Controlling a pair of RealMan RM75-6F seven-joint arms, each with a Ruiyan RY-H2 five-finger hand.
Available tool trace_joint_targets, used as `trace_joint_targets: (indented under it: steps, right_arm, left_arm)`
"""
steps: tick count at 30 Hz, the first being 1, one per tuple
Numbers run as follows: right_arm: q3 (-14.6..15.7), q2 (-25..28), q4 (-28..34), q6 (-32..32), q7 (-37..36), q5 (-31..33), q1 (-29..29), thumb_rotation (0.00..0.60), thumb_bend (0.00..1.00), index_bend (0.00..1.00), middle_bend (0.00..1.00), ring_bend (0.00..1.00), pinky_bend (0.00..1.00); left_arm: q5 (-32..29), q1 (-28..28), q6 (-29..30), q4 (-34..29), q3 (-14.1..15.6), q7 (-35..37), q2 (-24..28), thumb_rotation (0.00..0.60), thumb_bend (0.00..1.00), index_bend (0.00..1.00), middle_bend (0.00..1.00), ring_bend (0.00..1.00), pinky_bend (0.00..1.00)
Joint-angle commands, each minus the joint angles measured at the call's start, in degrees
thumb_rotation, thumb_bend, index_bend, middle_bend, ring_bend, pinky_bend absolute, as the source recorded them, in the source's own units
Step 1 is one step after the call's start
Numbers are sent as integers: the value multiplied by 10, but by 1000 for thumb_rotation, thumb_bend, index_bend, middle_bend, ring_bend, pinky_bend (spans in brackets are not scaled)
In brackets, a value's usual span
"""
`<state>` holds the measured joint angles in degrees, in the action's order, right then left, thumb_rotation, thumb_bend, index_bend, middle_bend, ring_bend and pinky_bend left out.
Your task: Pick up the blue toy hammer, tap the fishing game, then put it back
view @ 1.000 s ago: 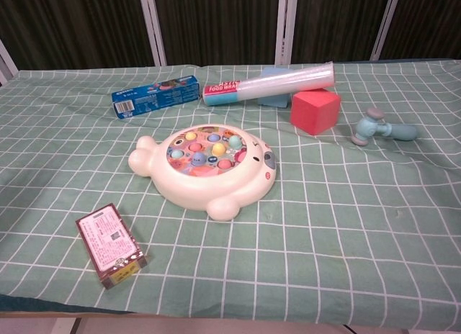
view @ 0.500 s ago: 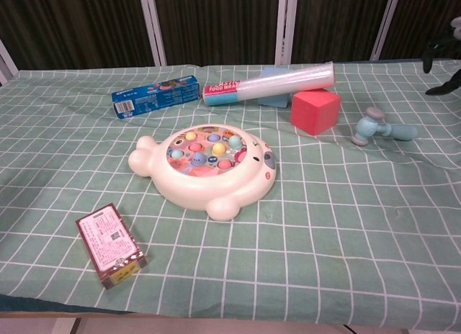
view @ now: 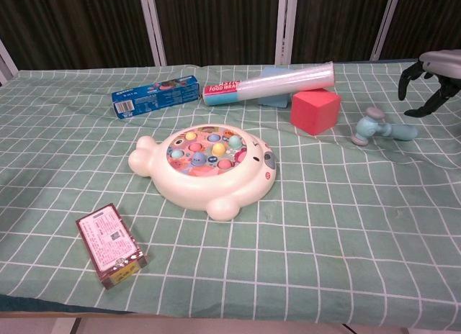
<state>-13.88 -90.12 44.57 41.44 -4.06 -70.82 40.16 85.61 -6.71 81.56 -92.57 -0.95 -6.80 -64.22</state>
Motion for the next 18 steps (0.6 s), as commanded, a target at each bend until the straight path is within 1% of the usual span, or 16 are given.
trace_joint_targets:
  steps: [1,9,14,18]
  right_arm:
    - [8,-10,-12,-5,-22,-11,5,600,427,567,391,218,288]
    - [23,-19,-20,-4,-44,-28,10,600,429,578,391,217,288]
    - [25,-27,-25,-12,-44,-26,14,600,434,585,390,217,288]
    - [27,-31,-27,-13,-42,-25,16,600,456,588,391,217,288]
  left_arm:
    - [1,0,0,0,0,-1,0,600,415,0,0,0,98]
    - [0,0,0,0,1,0,0,600,415,0,0,0,99]
    - [1,-1,-1,0,2,2,1,600,415,0,0,0,98]
    - [-3,-2,-4,0,1,1,0,600,415,0,0,0,98]
